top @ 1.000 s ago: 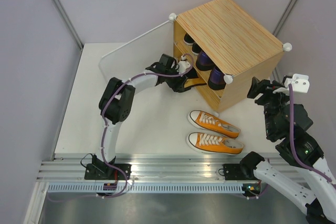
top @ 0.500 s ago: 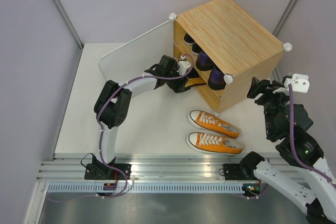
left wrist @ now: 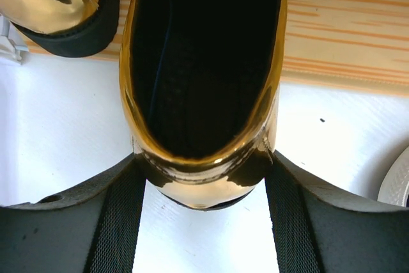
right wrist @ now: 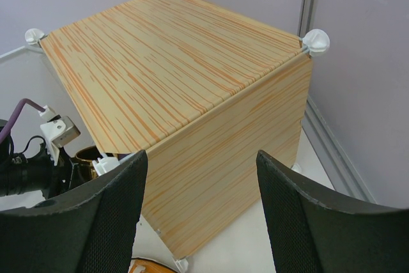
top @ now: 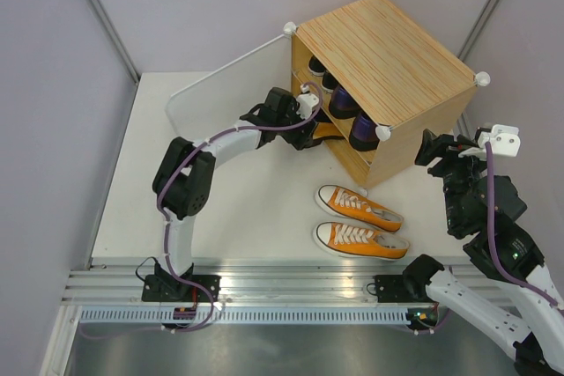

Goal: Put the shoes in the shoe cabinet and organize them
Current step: Place the shoe in the shoe cabinet.

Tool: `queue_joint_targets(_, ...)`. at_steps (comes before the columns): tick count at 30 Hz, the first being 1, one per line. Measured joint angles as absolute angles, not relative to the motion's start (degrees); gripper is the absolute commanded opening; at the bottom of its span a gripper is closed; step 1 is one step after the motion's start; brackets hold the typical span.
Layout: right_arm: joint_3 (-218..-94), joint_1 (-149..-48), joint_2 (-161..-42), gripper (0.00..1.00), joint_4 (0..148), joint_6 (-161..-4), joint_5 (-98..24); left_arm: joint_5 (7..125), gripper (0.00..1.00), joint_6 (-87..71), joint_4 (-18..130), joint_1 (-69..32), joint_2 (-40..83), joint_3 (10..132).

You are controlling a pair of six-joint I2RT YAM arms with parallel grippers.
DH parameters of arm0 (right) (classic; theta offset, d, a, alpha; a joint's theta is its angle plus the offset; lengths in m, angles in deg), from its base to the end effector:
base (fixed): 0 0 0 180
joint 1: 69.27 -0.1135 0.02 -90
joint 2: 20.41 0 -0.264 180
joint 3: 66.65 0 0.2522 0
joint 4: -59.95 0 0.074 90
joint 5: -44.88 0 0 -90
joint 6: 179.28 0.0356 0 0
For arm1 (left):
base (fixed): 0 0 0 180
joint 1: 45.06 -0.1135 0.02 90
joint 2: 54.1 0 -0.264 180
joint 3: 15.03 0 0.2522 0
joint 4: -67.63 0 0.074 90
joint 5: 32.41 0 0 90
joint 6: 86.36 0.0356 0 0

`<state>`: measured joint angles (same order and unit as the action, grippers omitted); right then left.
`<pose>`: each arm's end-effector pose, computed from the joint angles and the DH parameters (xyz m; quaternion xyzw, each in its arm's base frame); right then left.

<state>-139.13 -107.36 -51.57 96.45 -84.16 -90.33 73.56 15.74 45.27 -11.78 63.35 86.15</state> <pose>0.0803 0.0308 0.4249 0.0941 0.6794 0.0084 0.7277 0.3862 -0.2652 0.2096 0.3998 0.8002 -0.2019 0.3989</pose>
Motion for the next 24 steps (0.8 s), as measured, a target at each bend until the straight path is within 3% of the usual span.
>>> queue_joint_targets(7, -139.1, -107.4, -51.6, 0.73, 96.4, -84.2, -90.3, 71.9, 0.19, 12.8, 49.1, -10.8, 63.7, 86.2)
queue_joint_targets(17, -139.1, -107.7, -51.6, 0.73, 96.4, -84.2, -90.3, 69.6, 0.32, 10.1, 54.0, -9.1, 67.6, 87.2)
queue_joint_targets(24, -139.1, -107.7, -51.6, 0.73, 96.4, -84.2, -90.4, 68.5, 0.34, 9.1, 55.5, -8.4, 69.3, 88.5)
